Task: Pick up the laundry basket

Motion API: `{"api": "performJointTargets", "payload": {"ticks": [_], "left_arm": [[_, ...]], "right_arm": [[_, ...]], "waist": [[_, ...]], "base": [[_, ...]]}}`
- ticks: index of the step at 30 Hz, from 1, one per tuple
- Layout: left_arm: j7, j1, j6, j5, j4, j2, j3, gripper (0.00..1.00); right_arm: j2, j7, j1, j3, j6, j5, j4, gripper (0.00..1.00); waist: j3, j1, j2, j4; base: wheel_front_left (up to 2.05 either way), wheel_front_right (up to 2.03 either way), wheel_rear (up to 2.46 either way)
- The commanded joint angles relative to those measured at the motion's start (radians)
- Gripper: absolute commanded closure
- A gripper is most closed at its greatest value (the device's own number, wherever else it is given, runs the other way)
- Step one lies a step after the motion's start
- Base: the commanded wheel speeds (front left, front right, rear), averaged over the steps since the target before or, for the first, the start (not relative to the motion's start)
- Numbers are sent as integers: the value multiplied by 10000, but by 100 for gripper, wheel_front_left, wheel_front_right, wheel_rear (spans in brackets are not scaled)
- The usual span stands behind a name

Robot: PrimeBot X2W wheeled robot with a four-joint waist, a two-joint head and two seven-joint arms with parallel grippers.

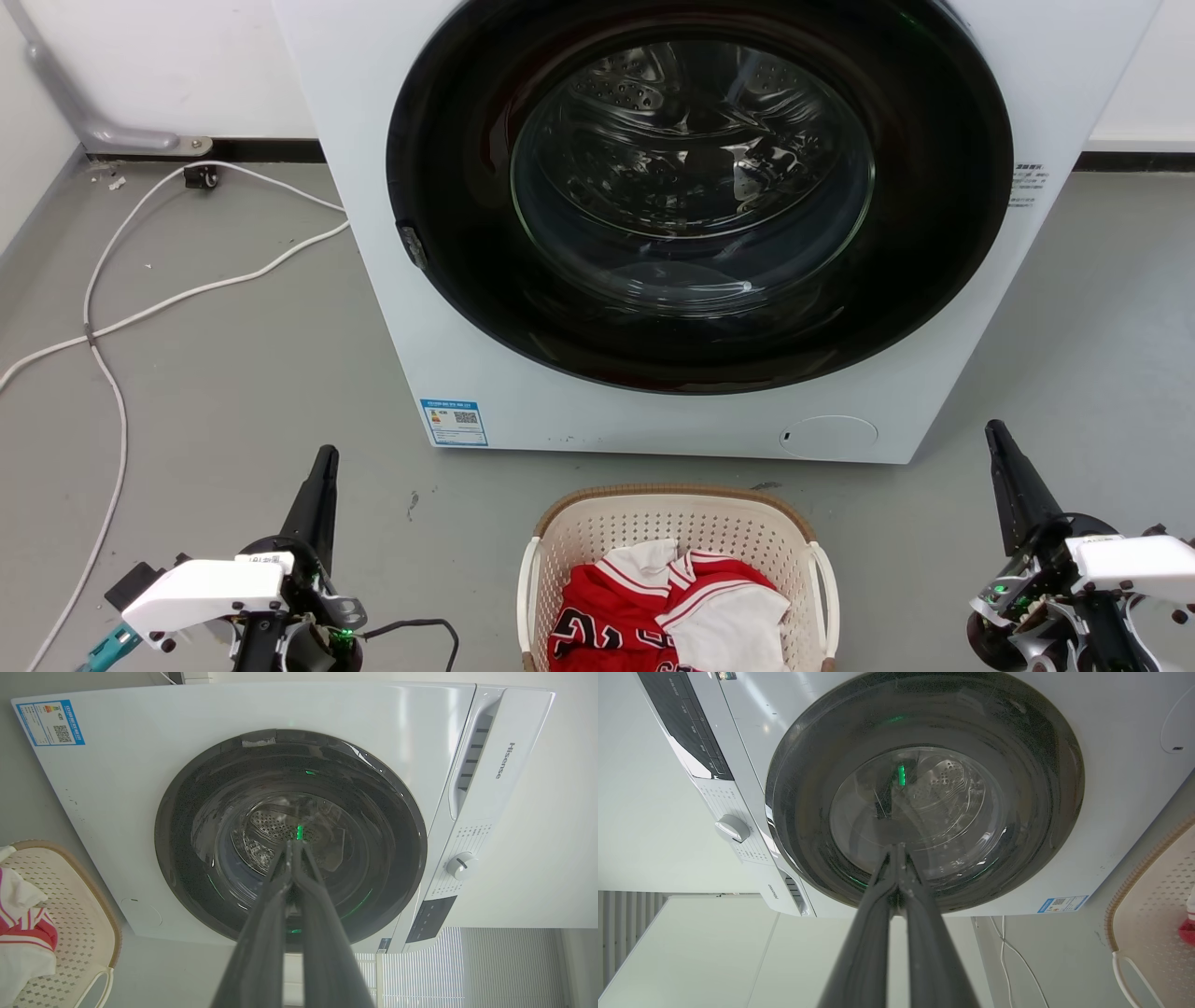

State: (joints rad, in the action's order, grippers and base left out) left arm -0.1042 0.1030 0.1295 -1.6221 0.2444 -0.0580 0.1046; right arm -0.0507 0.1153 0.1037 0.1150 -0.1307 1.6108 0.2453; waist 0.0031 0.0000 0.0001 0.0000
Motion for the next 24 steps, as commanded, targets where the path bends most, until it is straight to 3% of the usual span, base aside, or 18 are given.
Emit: {"api": "performJointTargets", "payload": {"ticks": [1, 24], "left_arm": [[-58, 95, 45, 18, 14, 4, 27, 100], [-78, 100, 46, 55, 14, 29, 62, 100]], "right_arm": [[7, 25, 108, 3, 0, 24, 6, 100], [8, 25, 108, 2, 0, 23, 6, 100]], "waist": [[0, 0, -1, 0], [0, 0, -1, 0]], "base": [[0, 0, 0], [0, 0, 0]]}}
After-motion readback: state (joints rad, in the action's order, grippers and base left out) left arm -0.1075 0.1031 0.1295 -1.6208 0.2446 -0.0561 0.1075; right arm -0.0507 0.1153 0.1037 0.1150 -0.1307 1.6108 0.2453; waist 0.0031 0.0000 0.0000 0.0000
